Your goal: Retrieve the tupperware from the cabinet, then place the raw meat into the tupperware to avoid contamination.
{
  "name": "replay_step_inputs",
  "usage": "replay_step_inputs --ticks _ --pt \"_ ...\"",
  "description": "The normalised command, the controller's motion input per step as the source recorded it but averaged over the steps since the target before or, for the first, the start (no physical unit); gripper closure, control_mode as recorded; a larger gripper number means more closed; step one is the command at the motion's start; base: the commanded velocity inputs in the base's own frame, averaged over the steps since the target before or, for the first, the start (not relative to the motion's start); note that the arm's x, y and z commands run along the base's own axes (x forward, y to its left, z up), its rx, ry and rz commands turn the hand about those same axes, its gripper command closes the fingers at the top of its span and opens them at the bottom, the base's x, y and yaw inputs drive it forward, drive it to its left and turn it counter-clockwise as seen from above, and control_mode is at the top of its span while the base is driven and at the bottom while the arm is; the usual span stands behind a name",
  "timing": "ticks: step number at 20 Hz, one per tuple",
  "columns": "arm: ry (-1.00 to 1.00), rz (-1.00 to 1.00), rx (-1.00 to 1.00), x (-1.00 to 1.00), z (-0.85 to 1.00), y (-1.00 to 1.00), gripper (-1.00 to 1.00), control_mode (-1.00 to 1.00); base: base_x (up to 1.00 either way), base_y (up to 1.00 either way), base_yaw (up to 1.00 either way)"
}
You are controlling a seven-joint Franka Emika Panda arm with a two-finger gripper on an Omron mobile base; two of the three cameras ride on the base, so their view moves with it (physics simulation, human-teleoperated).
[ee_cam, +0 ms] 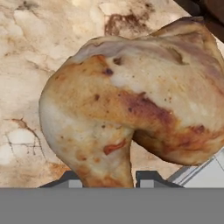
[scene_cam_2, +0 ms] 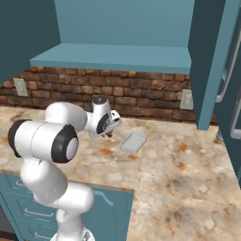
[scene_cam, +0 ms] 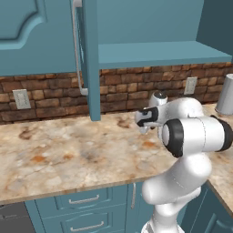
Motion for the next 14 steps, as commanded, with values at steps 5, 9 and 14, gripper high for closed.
replay_step_inputs --ticks 5,9,14 --pt "0.04 0.0 0.0 -0.26 0.49 -0.01 1.0 -1.0 0.0 0.0 0.0" --pt "0.11 0.0 0.0 -0.22 0.45 -0.01 1.0 -1.0 0.0 0.0 0.0" --pt "0.08 0.0 -0.01 -0.23 0.3 -0.1 1.0 -1.0 0.0 0.0 0.0"
